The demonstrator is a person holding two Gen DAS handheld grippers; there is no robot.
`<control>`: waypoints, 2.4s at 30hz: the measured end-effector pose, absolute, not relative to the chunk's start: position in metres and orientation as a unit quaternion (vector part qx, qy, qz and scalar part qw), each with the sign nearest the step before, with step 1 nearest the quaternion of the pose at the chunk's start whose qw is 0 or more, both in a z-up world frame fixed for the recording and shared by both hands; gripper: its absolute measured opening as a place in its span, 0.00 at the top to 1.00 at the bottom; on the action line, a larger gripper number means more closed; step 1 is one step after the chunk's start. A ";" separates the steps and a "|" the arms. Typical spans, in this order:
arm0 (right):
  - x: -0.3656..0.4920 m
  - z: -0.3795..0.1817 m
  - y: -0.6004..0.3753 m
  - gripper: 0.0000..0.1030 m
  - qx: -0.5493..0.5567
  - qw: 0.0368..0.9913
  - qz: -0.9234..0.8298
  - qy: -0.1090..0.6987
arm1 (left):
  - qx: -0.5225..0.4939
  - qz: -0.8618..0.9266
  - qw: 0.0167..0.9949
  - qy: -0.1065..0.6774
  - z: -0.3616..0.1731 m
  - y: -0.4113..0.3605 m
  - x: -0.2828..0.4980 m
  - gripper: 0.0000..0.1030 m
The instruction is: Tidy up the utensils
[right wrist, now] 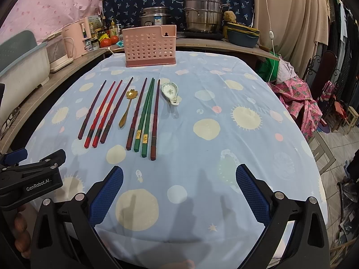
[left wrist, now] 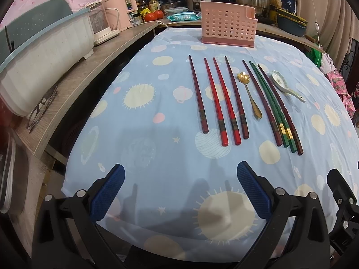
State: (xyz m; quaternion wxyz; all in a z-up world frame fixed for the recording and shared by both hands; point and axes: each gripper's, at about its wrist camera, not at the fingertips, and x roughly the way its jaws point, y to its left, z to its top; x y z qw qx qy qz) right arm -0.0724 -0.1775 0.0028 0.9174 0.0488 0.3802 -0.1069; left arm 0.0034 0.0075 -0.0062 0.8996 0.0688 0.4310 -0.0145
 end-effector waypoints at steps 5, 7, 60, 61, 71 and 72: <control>-0.072 0.003 -0.179 0.07 0.051 0.917 -0.106 0.382 | 0.068 -0.014 0.899 0.432 -0.007 0.008 0.004 0.07; -0.072 0.002 -0.179 0.07 0.052 0.917 -0.106 0.381 | 0.067 -0.014 0.899 0.433 -0.007 0.008 0.004 0.07; -0.039 -0.008 -0.202 0.07 0.085 0.914 -0.105 0.383 | 0.012 -0.024 0.877 0.480 -0.033 0.019 0.083 0.28; -0.034 -0.007 -0.203 0.07 0.088 0.915 -0.104 0.381 | 0.010 -0.028 0.875 0.483 -0.035 0.017 0.088 0.30; 0.035 0.012 -0.224 0.33 0.097 0.925 -0.096 0.355 | 0.004 -0.049 0.876 0.481 -0.036 0.014 0.104 0.53; 0.042 0.013 -0.225 0.38 0.098 0.925 -0.092 0.355 | 0.002 -0.053 0.875 0.481 -0.035 0.015 0.103 0.58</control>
